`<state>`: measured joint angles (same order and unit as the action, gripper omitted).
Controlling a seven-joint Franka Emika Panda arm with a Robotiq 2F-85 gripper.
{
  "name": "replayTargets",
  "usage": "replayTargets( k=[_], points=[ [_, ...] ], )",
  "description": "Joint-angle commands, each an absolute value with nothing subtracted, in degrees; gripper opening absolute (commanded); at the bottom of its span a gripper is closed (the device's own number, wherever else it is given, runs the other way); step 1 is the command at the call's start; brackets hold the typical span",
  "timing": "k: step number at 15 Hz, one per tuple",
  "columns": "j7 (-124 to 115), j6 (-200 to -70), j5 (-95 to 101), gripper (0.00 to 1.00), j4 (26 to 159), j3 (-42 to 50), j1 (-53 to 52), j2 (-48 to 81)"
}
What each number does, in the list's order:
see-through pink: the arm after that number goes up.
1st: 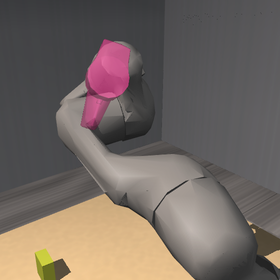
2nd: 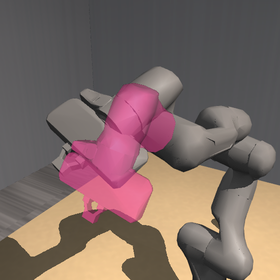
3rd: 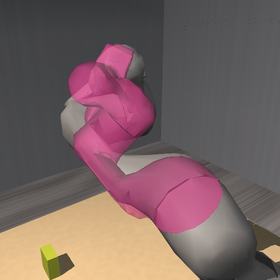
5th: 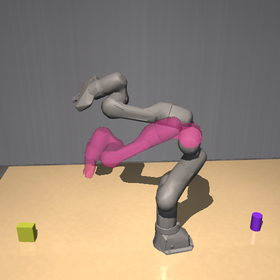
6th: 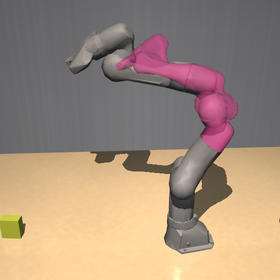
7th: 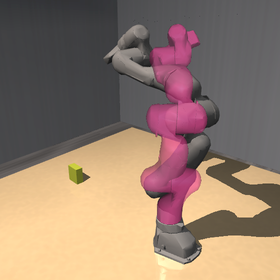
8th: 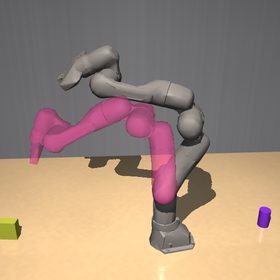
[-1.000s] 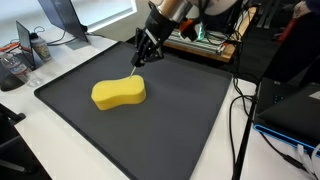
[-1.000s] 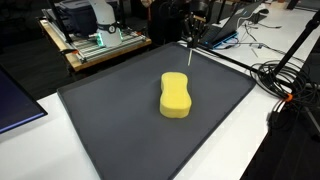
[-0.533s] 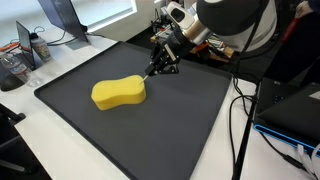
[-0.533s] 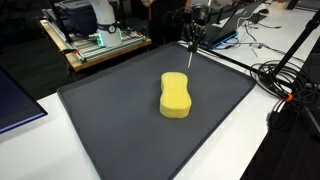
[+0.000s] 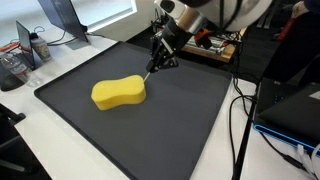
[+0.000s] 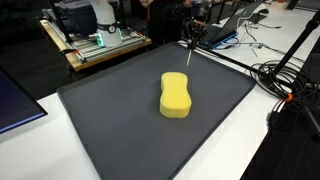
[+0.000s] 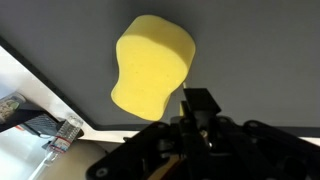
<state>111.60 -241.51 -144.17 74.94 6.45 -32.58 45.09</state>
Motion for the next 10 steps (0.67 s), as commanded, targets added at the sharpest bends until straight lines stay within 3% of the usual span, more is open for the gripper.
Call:
replayTargets(
  k=[1,4,10],
  points=[
    [119.0,-242.8,-144.1,0.03,75.5,-4.7,-19.6,38.1],
    [121.9,-241.8,-143.7,0.03,78.2,-17.5,-6.6,34.9],
    [132.7,-243.0,-143.7,0.03,74.4,-41.7,20.4,40.7]
  ],
)
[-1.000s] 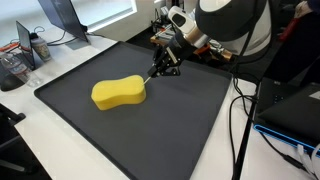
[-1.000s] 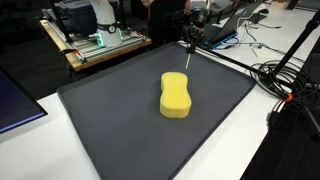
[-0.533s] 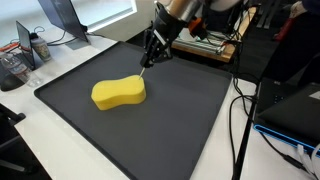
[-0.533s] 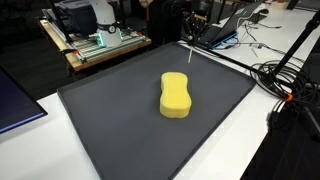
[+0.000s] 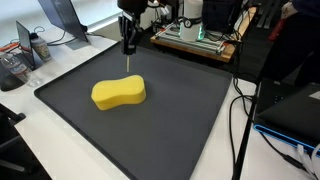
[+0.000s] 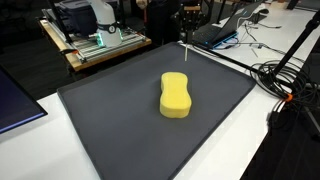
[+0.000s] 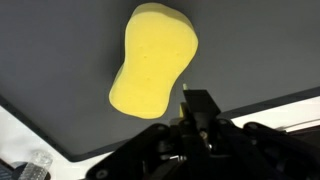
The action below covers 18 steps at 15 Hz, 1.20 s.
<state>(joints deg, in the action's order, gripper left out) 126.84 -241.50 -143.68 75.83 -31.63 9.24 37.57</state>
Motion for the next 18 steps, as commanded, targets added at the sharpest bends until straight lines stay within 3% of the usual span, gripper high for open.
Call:
replayTargets(
  k=[1,7,18],
  points=[
    [134.1,-243.0,-143.7,0.03,75.1,-45.1,24.6,41.4],
    [141.7,-242.9,-143.7,0.03,76.9,-61.9,46.3,47.5],
    [144.5,-243.5,-143.6,0.03,66.0,-69.4,55.0,59.3]
  ],
)
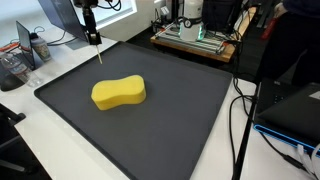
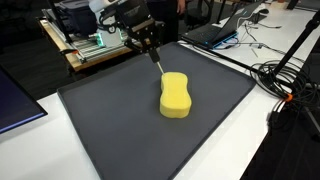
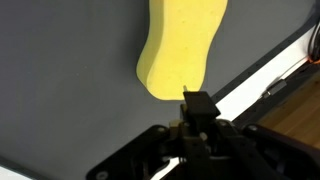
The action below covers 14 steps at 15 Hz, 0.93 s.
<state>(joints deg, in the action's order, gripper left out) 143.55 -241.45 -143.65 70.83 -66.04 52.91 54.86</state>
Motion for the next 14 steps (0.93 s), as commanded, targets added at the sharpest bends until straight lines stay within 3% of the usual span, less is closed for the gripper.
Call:
replayTargets(
  k=[1,14],
  points=[
    [144.1,-243.6,-143.6,0.03,65.1,-70.0,55.6,60.2],
    [134.2,-243.4,-143.6,0.03,58.9,-67.9,53.6,67.0]
  ],
)
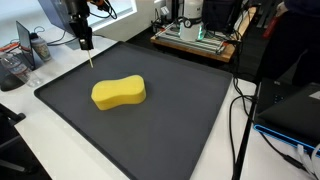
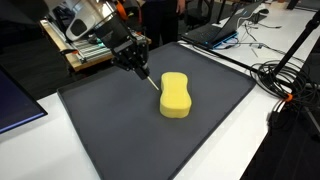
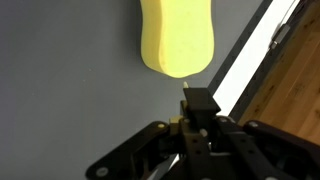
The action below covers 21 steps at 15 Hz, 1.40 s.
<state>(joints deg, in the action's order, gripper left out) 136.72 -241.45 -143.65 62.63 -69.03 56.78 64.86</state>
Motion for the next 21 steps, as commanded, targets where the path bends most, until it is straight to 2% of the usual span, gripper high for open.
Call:
replayTargets(
  k=[1,9,14,21],
  points=[
    [133.4,-243.7,-143.6,0.03,56.5,-67.3,52.2,67.8],
    [126.5,-243.7,-143.3,0.03,46.9,-62.4,46.3,71.1],
    [122.7,-243.2,-143.8,0.03,50.0,-58.6,43.7,68.9],
    [118.3,-242.8,-143.7,0.03,53.7,-60.5,44.3,67.6]
  ],
)
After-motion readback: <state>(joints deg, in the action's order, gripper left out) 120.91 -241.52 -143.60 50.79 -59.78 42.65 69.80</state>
